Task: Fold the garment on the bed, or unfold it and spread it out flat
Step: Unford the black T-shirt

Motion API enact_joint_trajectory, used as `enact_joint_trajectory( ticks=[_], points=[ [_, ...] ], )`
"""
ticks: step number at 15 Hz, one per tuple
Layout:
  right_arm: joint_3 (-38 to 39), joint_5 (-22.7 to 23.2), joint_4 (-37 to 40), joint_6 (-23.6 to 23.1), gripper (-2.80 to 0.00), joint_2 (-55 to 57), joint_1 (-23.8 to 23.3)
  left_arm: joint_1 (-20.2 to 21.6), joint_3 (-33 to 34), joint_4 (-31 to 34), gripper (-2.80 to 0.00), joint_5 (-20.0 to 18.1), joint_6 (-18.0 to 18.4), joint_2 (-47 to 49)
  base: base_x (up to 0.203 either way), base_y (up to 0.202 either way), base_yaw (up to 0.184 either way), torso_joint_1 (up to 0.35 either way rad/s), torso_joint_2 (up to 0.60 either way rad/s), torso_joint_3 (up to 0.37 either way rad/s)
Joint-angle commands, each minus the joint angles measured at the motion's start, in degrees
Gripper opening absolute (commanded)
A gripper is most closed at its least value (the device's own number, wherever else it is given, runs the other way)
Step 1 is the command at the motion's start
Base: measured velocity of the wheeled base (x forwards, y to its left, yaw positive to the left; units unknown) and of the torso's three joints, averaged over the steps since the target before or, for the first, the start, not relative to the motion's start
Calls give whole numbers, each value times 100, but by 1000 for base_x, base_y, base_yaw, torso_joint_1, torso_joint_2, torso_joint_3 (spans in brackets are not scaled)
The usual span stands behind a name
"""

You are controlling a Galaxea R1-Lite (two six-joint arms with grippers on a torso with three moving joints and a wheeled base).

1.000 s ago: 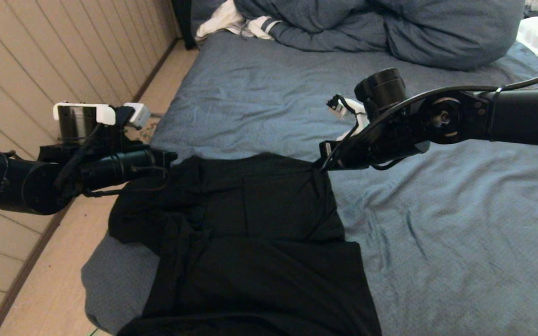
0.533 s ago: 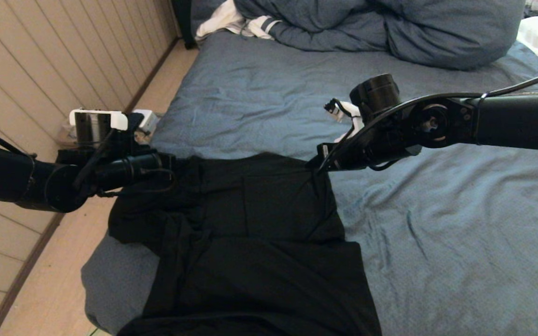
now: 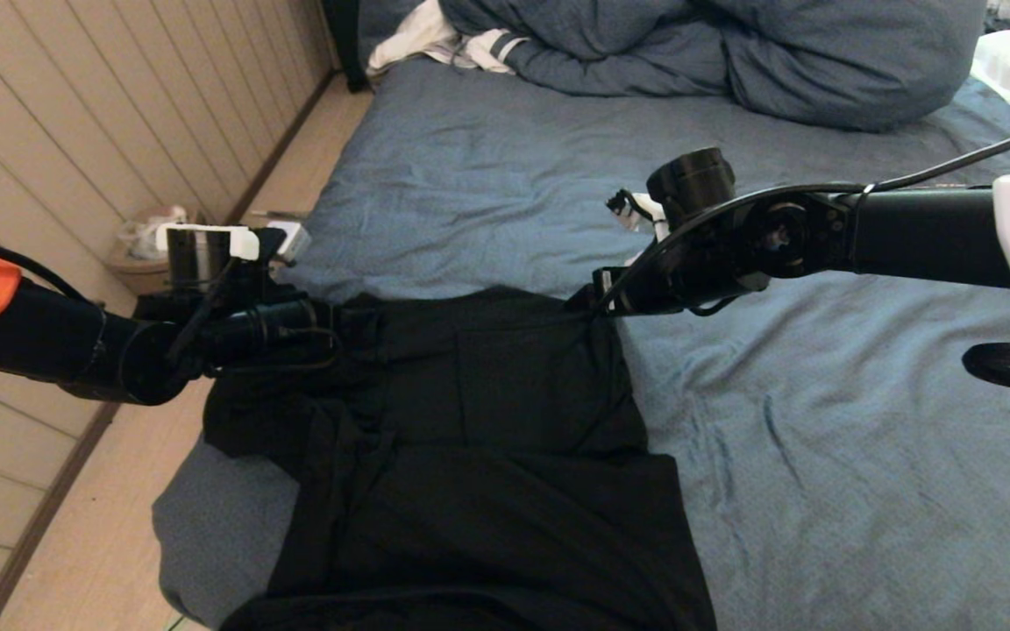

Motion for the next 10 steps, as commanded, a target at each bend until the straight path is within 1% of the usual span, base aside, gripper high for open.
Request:
enact_joint_trajectory(
  ticks=[1,4,5,6,10],
  points=[
    [30,1,13,-6,0,118,19,-1,12,-16,0,-51,2,62,0,0,0,0,0,0],
    [77,9,37,-6,0,135,21,-8,-41,-13,0,-67,-7,148,0,0,0,0,0,0],
    [153,-2,16,-3,0,135,45,-18,-20,-21,-280,-111,-14,168,0,0,0,0,0,0],
    [176,-23,13,11,-280,135,58,-27,3,-22,-280,-139,-16,177,0,0,0,0,0,0],
    [159,-34,4,3,-280,197,80,-34,3,-22,-280,-148,-42,108,0,0,0,0,0,0]
  ],
)
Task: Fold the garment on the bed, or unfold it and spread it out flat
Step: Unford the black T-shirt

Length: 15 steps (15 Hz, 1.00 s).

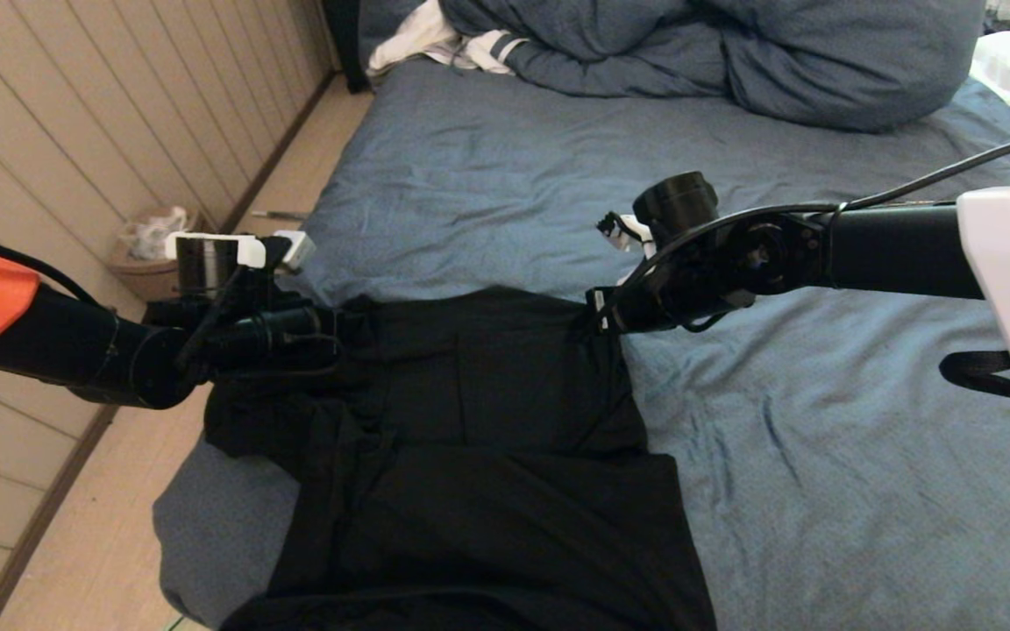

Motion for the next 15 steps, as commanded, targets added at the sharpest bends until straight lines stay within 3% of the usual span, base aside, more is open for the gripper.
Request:
enact_joint_trajectory(
  ticks=[1,7,15],
  points=[
    [-43,10,12,3,-280,64,45,-6,4,-11,-280,-12,-19,-50,0,0,0,0,0,0],
    [-383,-69,12,47,-280,-18,66,-190,-59,56,-280,12,-203,-422,0,0,0,0,0,0],
    [-440,-965,-691,56,-280,-373,66,-313,-964,314,-280,111,-580,-610,0,0,0,0,0,0]
  ],
)
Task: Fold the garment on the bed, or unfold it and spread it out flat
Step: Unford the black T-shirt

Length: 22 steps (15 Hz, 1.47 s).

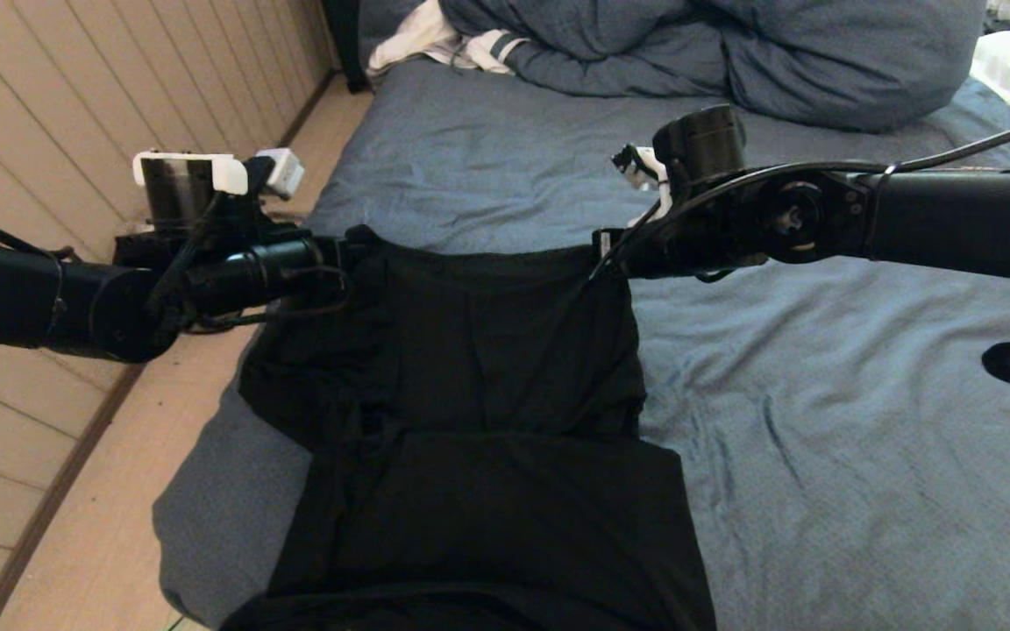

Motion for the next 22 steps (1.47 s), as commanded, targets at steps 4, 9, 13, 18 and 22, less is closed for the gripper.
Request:
enact_joint_trajectory(
  ticks=[4,9,13,18,22],
  points=[
    [-17,-510,-810,-35,-280,72,-9,-1,-639,-80,-280,336,-37,317,0,0,0,0,0,0],
    [-69,-540,-1413,-74,-280,394,-99,2,-1277,-142,-280,435,-123,943,0,0,0,0,0,0],
    [-69,-569,-1865,-249,-280,713,-132,9,-2007,-135,-280,691,-234,1617,0,0,0,0,0,0],
    [-105,-560,-1995,-337,-280,885,-185,11,-2258,-132,-280,736,-221,1963,0,0,0,0,0,0],
    [-96,-551,-1952,-354,0,859,-185,15,-2138,-65,0,721,-175,1872,0,0,0,0,0,0]
  ],
)
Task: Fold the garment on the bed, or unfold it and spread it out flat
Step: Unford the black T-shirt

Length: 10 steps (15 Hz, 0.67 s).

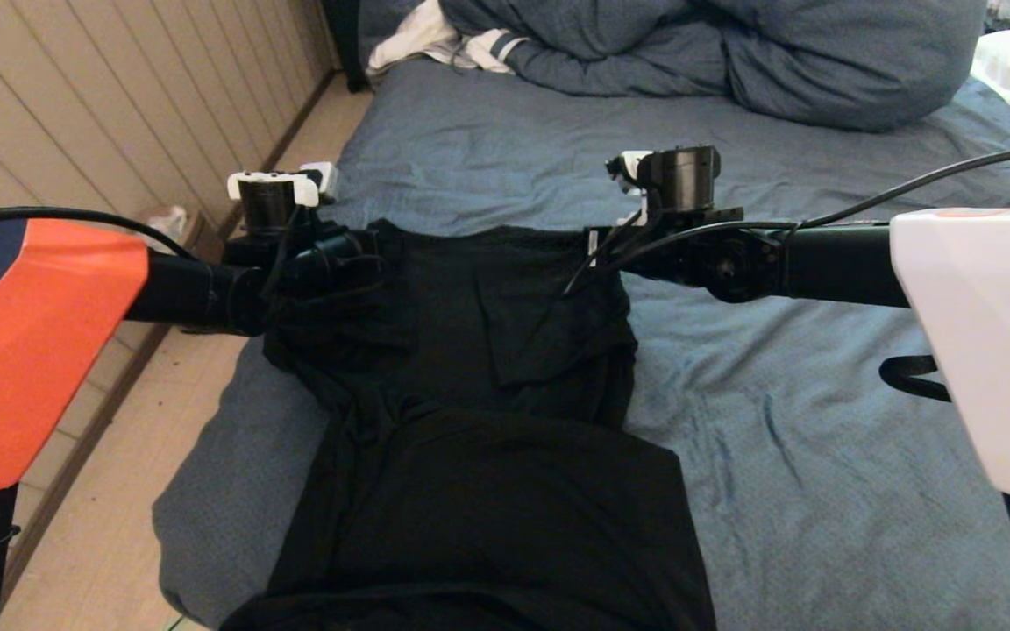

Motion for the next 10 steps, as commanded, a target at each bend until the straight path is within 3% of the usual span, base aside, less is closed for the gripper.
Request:
enact_joint_trajectory(
  ticks=[1,5,10],
  points=[
    [14,2,28,-16,0,-7,3,0,23,-1,0,-8,-2,-55,0,0,0,0,0,0],
    [10,2,14,-48,0,-104,3,165,-156,79,0,10,-2,-306,0,0,0,0,0,0],
    [65,-28,63,-13,0,-709,-76,353,-107,586,0,6,-11,-1364,0,0,0,0,0,0]
  ],
)
